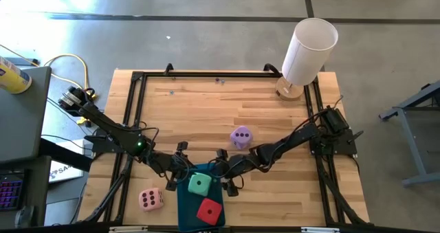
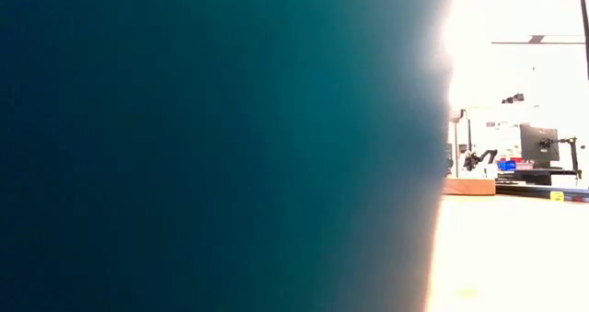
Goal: Pick & Place Dice
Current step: Put the big violet die into the blue bin
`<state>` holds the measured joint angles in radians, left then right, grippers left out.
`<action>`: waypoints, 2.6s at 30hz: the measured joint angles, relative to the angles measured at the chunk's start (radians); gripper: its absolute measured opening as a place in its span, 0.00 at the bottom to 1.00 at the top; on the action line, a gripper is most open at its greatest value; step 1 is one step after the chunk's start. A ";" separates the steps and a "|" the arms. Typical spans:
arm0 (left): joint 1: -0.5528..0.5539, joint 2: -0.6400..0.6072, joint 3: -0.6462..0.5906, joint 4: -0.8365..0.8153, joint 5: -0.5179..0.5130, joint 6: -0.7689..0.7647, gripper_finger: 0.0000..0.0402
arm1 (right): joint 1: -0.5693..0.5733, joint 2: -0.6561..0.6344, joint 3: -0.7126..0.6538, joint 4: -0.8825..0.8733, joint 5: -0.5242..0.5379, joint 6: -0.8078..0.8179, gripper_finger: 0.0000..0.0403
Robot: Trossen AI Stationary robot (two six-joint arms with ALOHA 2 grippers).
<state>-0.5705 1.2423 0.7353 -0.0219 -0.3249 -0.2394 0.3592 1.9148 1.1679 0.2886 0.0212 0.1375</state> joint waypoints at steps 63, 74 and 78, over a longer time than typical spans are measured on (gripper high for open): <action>-0.003 0.000 0.000 0.000 0.013 -0.004 0.23 | 0.060 -0.031 -0.001 0.052 0.304 -0.095 0.77; -0.003 0.000 0.000 -0.001 0.015 -0.003 0.23 | 0.093 -0.036 -0.001 0.097 0.426 -0.142 0.91; -0.003 0.000 0.000 -0.001 0.015 -0.003 0.23 | 0.093 -0.036 -0.001 0.096 0.415 -0.156 0.95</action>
<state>-0.5735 1.2427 0.7353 -0.0227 -0.3099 -0.2428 0.4519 1.8786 1.1671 0.3843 0.4362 -0.0183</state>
